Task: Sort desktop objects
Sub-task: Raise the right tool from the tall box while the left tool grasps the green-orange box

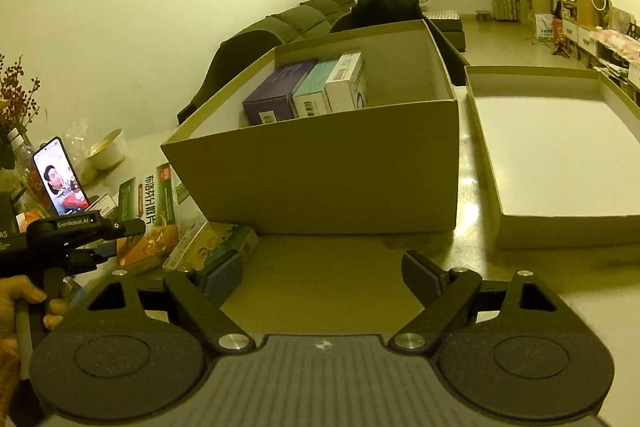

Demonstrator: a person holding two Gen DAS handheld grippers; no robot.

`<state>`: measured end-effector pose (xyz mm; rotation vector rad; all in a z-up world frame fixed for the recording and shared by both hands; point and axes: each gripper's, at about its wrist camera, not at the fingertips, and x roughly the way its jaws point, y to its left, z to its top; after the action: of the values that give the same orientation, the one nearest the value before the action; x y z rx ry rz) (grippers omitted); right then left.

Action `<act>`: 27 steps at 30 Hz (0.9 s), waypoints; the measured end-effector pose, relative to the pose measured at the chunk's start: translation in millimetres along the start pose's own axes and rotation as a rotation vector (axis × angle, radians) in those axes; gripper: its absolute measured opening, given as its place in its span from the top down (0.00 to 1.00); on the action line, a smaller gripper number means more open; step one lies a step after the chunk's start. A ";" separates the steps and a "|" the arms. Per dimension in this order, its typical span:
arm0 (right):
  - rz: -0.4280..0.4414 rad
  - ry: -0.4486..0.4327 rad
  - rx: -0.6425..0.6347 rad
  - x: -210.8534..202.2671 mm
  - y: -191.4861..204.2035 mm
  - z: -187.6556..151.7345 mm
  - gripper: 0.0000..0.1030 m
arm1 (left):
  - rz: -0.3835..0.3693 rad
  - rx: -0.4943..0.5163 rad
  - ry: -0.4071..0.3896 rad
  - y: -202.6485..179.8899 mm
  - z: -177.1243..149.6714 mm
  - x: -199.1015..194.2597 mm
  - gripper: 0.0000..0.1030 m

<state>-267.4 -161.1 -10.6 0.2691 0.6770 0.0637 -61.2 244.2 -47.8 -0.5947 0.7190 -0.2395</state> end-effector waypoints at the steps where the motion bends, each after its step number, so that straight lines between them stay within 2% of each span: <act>1: 0.007 0.004 -0.002 1.9 1.4 0.1 0.14 | -0.005 -0.013 -0.001 2.0 -0.4 -1.2 0.61; 5: 0.033 0.018 -0.009 9.3 7.0 0.3 0.14 | -0.020 -0.066 -0.007 9.2 -1.5 -6.4 0.65; 10: 0.091 0.028 -0.031 16.8 21.3 1.3 0.14 | -0.068 -0.124 -0.046 13.9 -2.7 -17.7 0.76; 16: 0.177 0.053 -0.048 25.3 38.2 1.9 0.13 | -0.103 -0.143 -0.051 14.8 -2.3 -31.6 0.80; 23: 0.335 0.102 0.001 29.4 46.3 2.5 0.13 | -0.126 -0.129 -0.059 10.0 -4.5 -42.2 0.83; 27: 0.381 0.130 0.032 33.5 49.2 0.2 0.12 | -0.133 -0.149 -0.048 10.1 -6.8 -44.3 0.83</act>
<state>-239.8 -108.9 -17.8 0.4255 0.7492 0.4380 -98.3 267.4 -33.6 -0.7891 0.6553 -0.2961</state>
